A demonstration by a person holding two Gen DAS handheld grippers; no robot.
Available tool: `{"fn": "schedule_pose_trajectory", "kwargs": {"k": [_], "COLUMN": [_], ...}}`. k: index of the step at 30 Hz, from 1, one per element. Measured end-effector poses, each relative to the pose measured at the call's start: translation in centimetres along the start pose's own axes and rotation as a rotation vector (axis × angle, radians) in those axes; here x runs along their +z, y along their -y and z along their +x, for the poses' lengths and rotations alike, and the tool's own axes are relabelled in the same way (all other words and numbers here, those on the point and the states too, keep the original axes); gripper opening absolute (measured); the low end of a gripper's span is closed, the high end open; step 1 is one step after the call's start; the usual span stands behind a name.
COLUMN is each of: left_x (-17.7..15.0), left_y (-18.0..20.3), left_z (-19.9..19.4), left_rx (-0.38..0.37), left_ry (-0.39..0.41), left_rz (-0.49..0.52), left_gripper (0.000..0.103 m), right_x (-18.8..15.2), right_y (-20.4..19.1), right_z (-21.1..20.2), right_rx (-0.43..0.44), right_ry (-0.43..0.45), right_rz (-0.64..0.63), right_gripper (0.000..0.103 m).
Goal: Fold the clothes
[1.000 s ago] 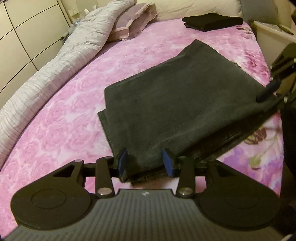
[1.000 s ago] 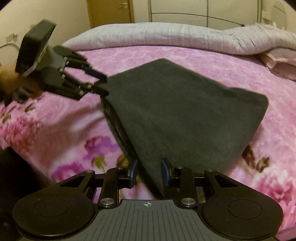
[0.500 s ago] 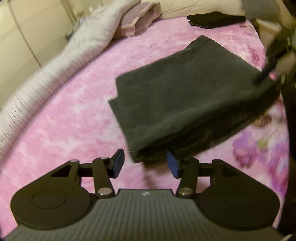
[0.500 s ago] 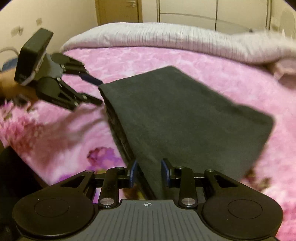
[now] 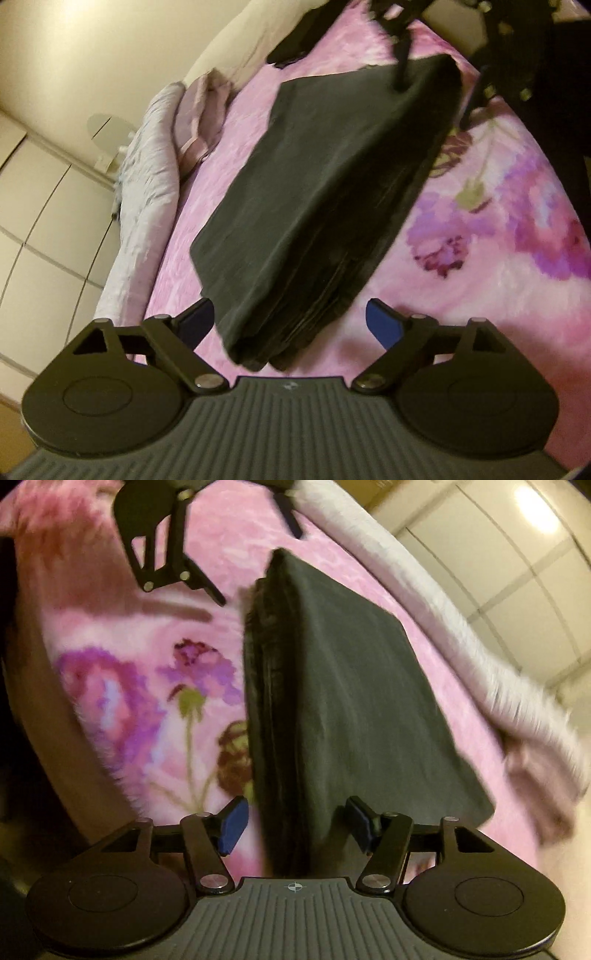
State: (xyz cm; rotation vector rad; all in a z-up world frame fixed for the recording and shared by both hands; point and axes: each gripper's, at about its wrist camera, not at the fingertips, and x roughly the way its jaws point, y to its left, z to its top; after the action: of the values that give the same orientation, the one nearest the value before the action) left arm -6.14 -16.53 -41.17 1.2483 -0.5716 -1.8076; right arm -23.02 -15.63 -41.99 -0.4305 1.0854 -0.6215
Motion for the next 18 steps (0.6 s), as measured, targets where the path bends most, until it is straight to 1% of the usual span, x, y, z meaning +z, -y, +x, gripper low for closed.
{"fn": "schedule_pose_trajectory", "kwargs": {"k": [2,3,4,5,8,11,13,14,16,17,18], "left_x": [0.2,0.3,0.4,0.4,0.8,1.6,2.0,2.3,2.6,2.7,2.7], "left_y": [0.5,0.8,1.0,1.3,2.1,2.1,2.0,2.0,2.0,2.1,2.2], "left_z": [0.6,1.0,1.3,1.7,2.7,4.3,5.5,6.1,6.8,7.0,7.1], "left_rx": [0.013,0.015,0.016,0.022,0.058,0.127,0.153,0.161,0.113,0.087,0.077], "left_ry": [0.004,0.005,0.006,0.009,0.023,0.013,-0.009,-0.022,-0.048,-0.060,-0.065], "left_rz": [0.042,0.061,0.079,0.101,0.170,0.205,0.218,0.224,0.225,0.225,0.223], "left_gripper": [0.091,0.092,0.093,0.093,0.098,0.098,0.092,0.083,0.069,0.058,0.050], "right_x": [0.5,0.5,0.4,0.3,0.2,0.4,-0.1,-0.4,-1.0,-1.3,-1.6], "right_y": [-0.8,-0.9,-0.9,-0.7,1.1,3.5,4.4,4.8,4.8,4.2,3.4], "right_z": [0.9,1.1,1.3,1.3,-0.2,-1.7,-1.9,-2.0,-1.8,-1.6,-1.5], "right_rx": [-0.046,-0.064,-0.074,-0.072,-0.069,-0.074,-0.071,-0.069,-0.052,-0.055,-0.071], "right_ry": [0.012,0.019,0.023,0.029,0.065,0.071,0.061,0.056,0.044,0.045,0.051], "right_rz": [-0.087,-0.123,-0.140,-0.148,-0.107,-0.053,-0.035,-0.026,-0.035,-0.054,-0.076], "right_gripper": [0.064,0.063,0.044,0.030,0.021,0.021,0.021,0.021,0.021,0.023,0.024]}}
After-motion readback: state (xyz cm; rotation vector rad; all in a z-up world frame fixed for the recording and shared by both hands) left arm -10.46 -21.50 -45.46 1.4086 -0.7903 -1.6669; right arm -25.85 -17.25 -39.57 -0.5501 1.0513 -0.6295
